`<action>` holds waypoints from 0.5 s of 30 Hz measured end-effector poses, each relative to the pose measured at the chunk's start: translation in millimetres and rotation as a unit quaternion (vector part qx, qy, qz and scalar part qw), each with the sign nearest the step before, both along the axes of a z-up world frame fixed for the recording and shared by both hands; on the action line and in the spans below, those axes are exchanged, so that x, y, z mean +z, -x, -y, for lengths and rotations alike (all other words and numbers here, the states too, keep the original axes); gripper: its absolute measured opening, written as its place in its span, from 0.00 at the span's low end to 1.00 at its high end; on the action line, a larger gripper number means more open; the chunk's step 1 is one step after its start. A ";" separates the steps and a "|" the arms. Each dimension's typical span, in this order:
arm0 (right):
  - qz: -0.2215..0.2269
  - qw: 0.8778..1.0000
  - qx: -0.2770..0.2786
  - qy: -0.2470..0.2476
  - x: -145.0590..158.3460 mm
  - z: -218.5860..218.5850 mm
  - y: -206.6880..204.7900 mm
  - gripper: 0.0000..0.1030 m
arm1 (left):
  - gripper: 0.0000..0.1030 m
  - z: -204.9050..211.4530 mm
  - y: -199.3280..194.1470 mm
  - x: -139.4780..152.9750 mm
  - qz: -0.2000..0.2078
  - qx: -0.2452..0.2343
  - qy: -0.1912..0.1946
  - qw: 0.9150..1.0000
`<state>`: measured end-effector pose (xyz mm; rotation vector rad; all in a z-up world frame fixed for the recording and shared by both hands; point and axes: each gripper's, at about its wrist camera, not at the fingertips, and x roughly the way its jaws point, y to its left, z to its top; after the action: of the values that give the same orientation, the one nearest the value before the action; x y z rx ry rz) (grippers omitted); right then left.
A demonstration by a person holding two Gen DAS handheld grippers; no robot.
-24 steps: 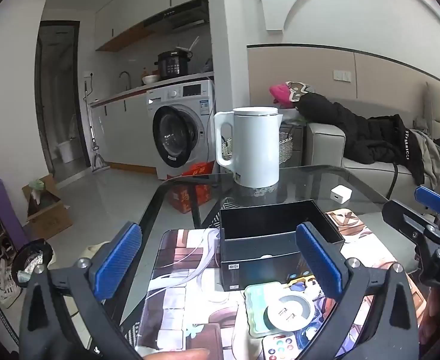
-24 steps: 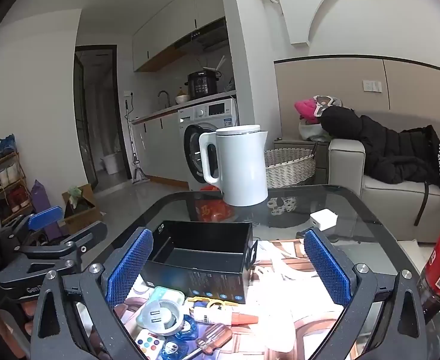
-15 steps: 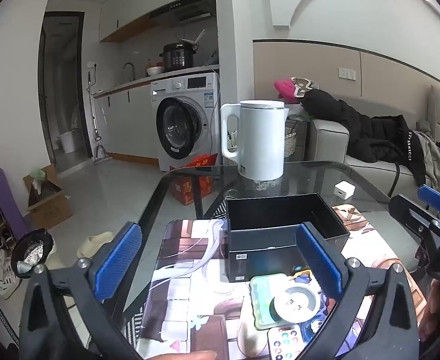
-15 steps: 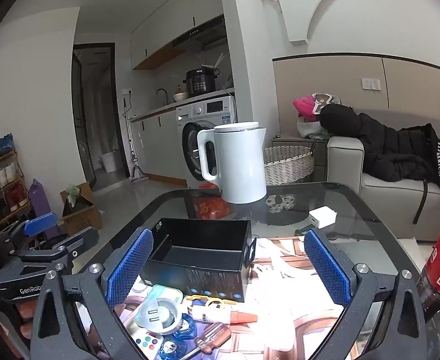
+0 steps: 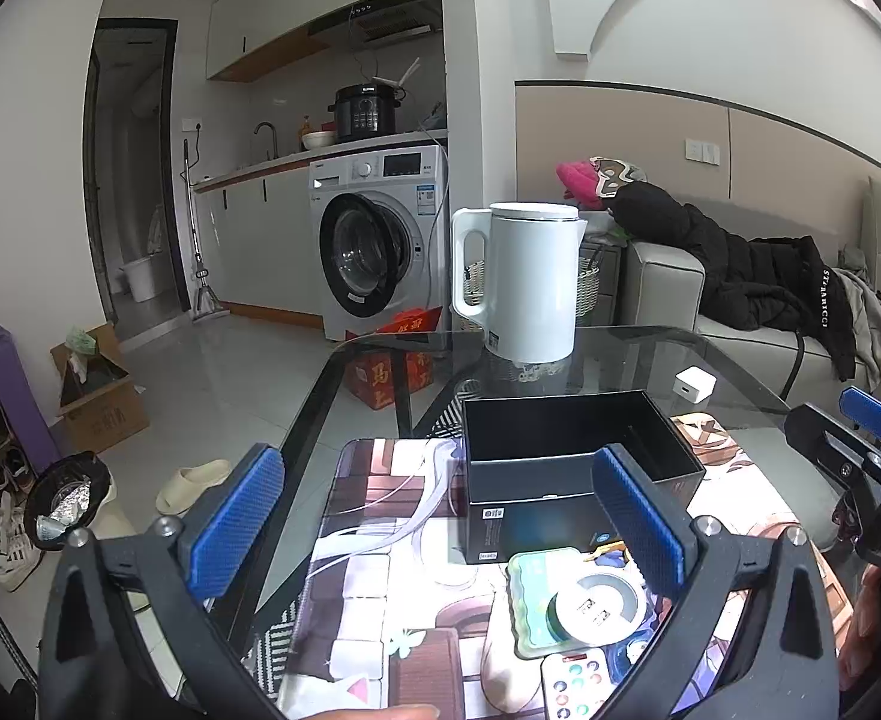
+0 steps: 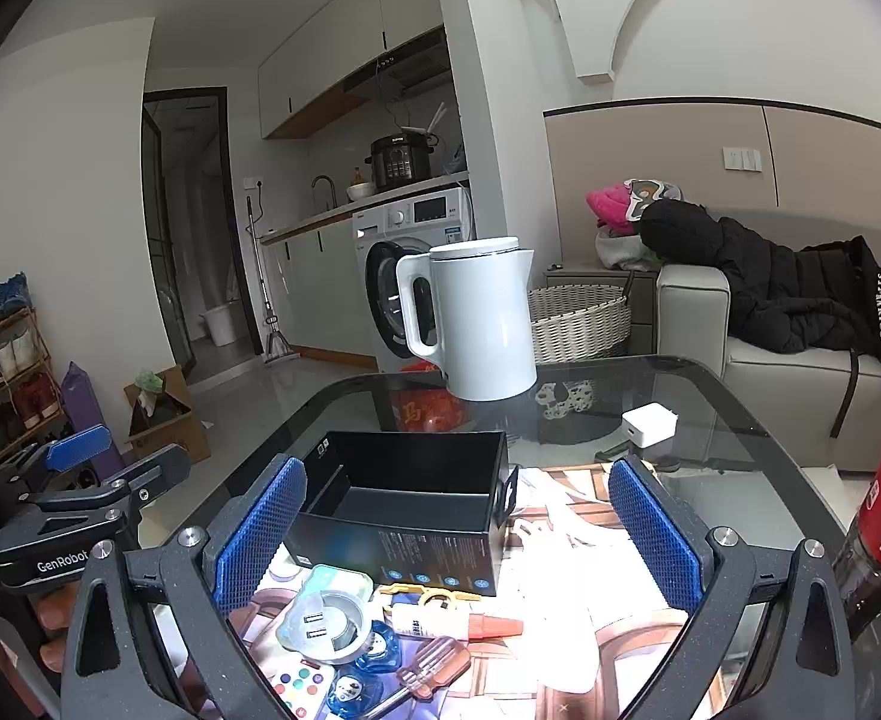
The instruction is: Organize rigid objects
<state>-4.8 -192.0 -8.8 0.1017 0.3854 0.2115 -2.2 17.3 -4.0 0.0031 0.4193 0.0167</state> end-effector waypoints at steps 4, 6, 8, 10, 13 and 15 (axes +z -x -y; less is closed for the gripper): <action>0.000 1.000 0.000 -0.001 1.4 -1.9 1.8 1.00 | 1.00 -0.3 0.4 -0.2 0.001 0.001 0.001 1.000; 0.000 1.000 0.001 -0.002 1.8 -2.0 1.5 1.00 | 1.00 -0.3 0.3 -0.1 0.002 0.003 0.002 1.000; 0.001 1.000 -0.001 -0.001 1.5 -2.3 1.8 1.00 | 1.00 0.5 -0.2 -0.6 0.002 0.000 0.002 1.000; -0.001 1.000 -0.003 -0.001 1.3 -2.7 1.0 1.00 | 1.00 1.4 0.9 -0.5 0.006 0.000 -0.001 1.000; -0.003 1.000 -0.004 -0.005 -0.2 -2.9 0.5 1.00 | 1.00 1.2 1.2 -0.2 0.005 -0.001 -0.001 1.000; -0.005 1.000 -0.004 -0.006 -0.8 -3.8 0.0 1.00 | 1.00 0.7 0.8 -0.7 0.003 0.000 0.000 1.000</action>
<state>-4.8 -188.2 -9.6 0.1157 0.3933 0.2055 -3.1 16.7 -4.7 0.0028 0.4129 0.0160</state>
